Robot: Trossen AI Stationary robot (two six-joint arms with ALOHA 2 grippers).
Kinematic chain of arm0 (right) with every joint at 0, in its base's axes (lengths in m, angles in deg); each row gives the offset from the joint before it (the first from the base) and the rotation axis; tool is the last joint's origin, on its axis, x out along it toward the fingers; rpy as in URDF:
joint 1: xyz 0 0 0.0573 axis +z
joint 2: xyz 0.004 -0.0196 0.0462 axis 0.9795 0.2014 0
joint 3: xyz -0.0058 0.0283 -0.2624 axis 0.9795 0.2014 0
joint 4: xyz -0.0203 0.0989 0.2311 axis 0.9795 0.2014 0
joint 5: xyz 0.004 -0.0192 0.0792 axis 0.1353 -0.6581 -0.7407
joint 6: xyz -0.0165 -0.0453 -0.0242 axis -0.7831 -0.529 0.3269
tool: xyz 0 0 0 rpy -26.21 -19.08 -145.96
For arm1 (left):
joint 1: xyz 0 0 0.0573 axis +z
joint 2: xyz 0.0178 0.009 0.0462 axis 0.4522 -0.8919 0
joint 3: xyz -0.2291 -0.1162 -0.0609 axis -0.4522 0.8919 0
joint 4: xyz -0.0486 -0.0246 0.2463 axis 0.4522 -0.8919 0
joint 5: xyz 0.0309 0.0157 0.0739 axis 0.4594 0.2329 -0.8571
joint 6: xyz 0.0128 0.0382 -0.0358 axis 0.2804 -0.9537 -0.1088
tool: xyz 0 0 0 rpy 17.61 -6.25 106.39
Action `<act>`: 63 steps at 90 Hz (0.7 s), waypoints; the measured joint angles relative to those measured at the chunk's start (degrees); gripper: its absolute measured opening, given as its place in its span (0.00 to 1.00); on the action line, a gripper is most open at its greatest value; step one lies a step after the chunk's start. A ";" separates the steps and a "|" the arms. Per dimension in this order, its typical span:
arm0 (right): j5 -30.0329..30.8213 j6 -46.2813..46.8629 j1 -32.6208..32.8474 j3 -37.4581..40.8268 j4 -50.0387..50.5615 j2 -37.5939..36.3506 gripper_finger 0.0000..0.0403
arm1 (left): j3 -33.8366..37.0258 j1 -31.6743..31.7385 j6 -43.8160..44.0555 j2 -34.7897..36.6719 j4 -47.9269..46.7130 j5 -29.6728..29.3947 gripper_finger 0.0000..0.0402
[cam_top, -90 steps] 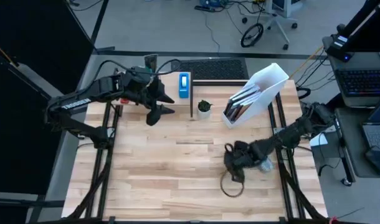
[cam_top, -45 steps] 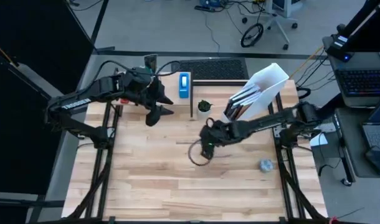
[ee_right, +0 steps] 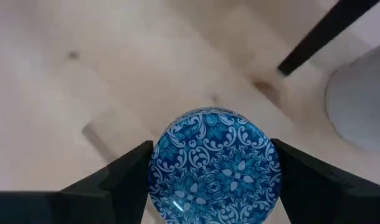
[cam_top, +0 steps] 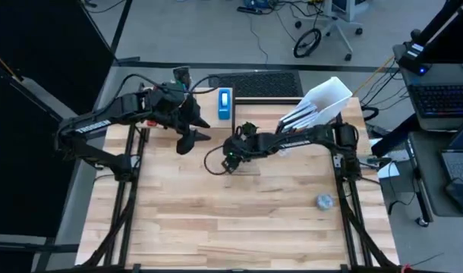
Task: Stock shelves
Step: Put the blue scented candle to the bottom right of the shelf
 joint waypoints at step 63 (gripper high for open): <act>4.92 6.94 -2.38 0.00 -3.96 3.32 0.73 | 0.00 0.00 -1.90 0.00 -0.05 0.01 0.50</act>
